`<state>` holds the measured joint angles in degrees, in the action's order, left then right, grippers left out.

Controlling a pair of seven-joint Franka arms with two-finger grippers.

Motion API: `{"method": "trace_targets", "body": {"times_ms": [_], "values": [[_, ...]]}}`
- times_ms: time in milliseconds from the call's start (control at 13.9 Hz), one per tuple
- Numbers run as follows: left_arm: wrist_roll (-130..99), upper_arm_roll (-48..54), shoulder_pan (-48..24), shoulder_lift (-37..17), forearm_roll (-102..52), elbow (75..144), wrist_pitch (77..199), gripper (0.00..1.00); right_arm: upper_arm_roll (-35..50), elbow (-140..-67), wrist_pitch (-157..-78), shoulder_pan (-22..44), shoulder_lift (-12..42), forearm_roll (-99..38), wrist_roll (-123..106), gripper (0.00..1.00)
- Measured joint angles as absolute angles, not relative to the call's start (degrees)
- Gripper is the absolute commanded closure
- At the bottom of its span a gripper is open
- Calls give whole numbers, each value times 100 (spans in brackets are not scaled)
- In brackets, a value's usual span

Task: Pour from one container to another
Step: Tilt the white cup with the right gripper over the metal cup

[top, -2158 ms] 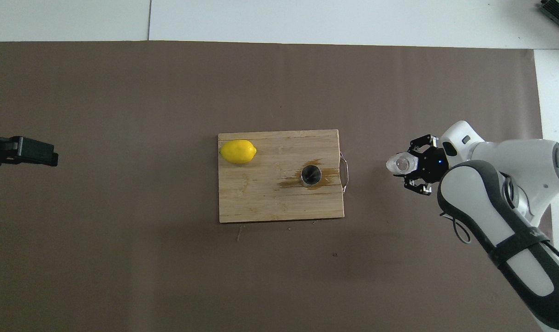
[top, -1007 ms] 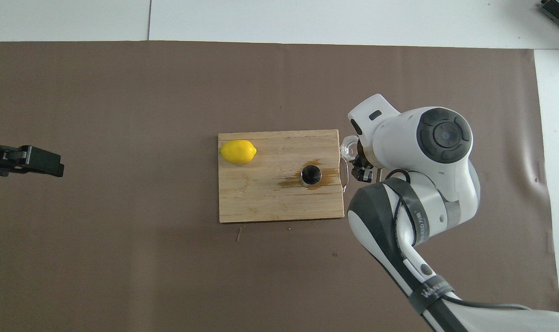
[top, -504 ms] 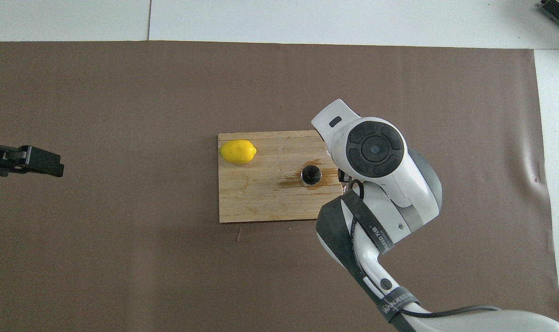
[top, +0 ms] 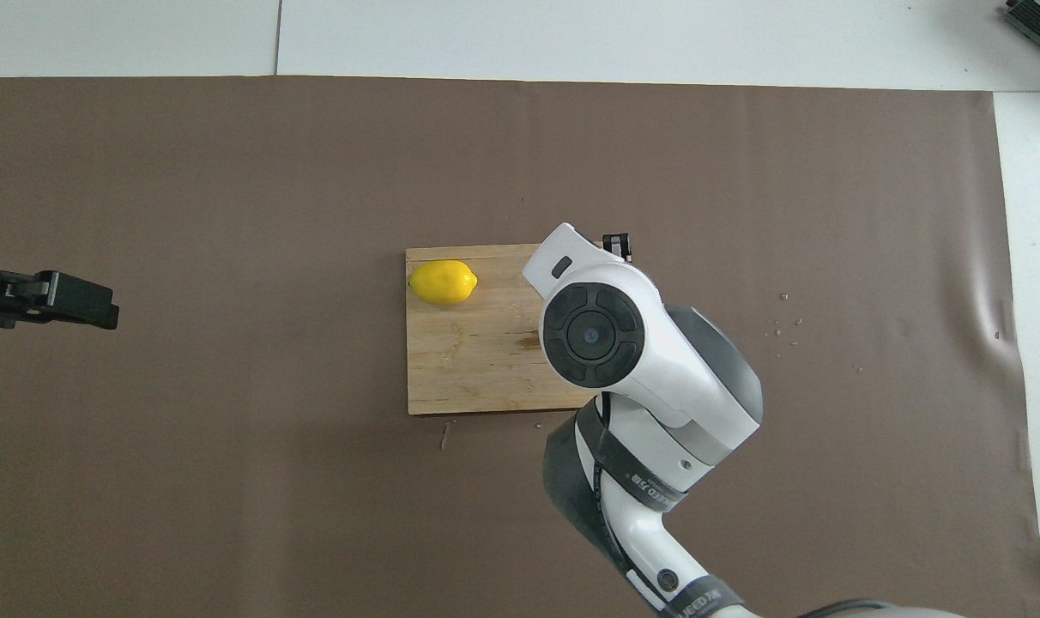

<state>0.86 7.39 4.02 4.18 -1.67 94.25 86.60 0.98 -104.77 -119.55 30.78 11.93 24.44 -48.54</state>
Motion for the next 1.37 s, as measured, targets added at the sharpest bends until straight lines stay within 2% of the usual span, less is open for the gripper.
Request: {"method": "trace_targets", "body": {"times_ms": [719, 1367], "values": [[86, 739, 402, 419, -167, 9425, 8659, 0, 100, -10490, -11906, 3324, 1272, 3390, -4853, 100], [86, 739, 402, 419, -167, 9425, 8658, 0, 102, -10629, -11493, 3602, 1253, 3923, -4898, 100]]}}
